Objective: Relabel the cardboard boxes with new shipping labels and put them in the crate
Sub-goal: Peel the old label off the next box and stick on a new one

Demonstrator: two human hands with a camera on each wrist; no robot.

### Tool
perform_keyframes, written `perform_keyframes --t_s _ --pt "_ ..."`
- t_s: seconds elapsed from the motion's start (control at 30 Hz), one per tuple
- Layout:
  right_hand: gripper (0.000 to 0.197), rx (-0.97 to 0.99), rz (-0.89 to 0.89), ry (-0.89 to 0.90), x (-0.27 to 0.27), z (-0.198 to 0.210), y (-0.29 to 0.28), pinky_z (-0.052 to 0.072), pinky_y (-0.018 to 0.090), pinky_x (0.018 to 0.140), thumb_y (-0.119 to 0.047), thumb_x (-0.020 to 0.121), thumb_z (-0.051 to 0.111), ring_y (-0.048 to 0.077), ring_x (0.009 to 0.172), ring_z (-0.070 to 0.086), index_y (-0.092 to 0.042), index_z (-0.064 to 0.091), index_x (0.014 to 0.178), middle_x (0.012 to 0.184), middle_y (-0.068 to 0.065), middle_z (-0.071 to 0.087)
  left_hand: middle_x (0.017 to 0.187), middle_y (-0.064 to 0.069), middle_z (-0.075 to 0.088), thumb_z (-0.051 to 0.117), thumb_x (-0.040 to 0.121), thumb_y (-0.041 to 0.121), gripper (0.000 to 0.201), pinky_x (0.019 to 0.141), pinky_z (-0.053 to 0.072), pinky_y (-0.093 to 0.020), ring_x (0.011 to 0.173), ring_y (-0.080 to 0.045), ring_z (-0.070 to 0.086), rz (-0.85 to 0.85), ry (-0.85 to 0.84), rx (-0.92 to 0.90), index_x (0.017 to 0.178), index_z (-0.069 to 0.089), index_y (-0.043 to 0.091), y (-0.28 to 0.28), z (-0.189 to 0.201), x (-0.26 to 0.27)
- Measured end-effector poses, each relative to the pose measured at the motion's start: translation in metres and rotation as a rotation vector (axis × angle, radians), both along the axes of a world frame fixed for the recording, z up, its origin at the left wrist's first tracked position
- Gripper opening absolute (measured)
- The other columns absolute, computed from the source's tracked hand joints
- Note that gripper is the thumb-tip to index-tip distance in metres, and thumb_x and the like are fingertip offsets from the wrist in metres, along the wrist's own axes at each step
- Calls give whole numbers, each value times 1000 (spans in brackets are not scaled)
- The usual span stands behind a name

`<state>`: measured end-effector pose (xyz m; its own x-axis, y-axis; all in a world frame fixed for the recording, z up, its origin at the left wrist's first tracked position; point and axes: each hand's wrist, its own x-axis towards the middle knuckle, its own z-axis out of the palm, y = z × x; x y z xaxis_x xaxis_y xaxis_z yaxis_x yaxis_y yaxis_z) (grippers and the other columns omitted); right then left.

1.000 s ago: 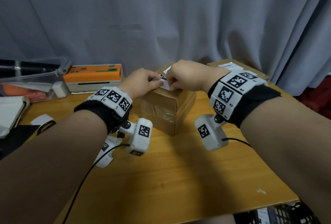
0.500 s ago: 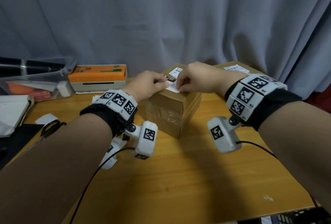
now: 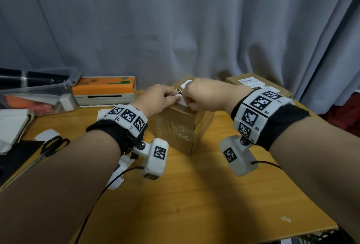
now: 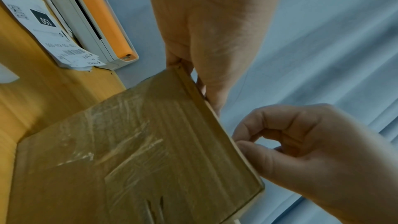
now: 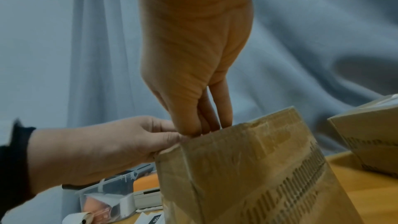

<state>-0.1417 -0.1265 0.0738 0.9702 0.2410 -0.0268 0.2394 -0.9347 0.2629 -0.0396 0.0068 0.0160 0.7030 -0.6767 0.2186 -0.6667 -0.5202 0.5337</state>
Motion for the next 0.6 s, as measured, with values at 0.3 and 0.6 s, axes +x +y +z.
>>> perform_keyframes --t_s 0.3,0.6 --pt "8 62 -70 26 8 -1 -3 27 21 48 -19 80 56 18 75 47 -22 52 74 74 -5 48 116 0 67 58 90 30 26 98 45 -39 108 -17 59 -31 2 -42 111 69 19 1 -2 1" --pt "12 424 -32 38 7 -4 -28 49 33 81 -18 83 67 15 84 62 -12 73 92 92 2 71 140 -3 51 60 89 34 38 112 31 -33 132 -15 44 3 6 -42 124 63 17 0 -4 2"
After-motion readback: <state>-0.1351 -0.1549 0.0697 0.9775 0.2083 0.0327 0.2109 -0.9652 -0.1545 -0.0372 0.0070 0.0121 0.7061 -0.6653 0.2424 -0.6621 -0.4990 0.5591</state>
